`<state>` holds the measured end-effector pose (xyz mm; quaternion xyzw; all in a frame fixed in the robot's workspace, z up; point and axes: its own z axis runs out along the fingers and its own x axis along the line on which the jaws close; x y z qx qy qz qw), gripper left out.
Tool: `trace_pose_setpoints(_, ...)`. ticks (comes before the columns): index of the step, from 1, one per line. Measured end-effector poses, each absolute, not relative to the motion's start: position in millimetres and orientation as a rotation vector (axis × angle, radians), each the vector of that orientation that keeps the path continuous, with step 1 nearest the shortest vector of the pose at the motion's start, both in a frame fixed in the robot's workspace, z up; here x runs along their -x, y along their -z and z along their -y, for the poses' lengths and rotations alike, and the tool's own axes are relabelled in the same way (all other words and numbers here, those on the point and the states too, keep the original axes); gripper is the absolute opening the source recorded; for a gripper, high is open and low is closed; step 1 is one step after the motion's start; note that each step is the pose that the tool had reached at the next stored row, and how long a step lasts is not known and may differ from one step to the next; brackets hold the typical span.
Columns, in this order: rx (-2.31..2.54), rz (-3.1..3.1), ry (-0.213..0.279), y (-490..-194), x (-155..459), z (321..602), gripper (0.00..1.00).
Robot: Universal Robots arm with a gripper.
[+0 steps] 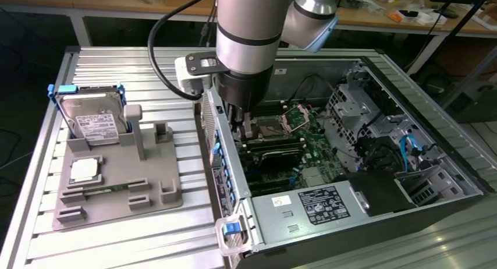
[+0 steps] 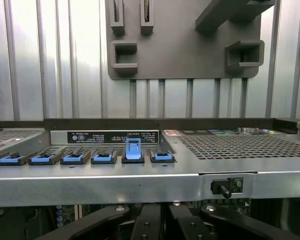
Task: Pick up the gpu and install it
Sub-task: 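Press down on the gpu until it lock into place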
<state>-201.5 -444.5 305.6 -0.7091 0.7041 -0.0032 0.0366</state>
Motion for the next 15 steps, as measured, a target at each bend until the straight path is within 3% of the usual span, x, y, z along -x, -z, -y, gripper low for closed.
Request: trace_pose_setpoints(15, 2.176, -2.161, 0.005, -306.1, 189.8, 451.2, 0.11)
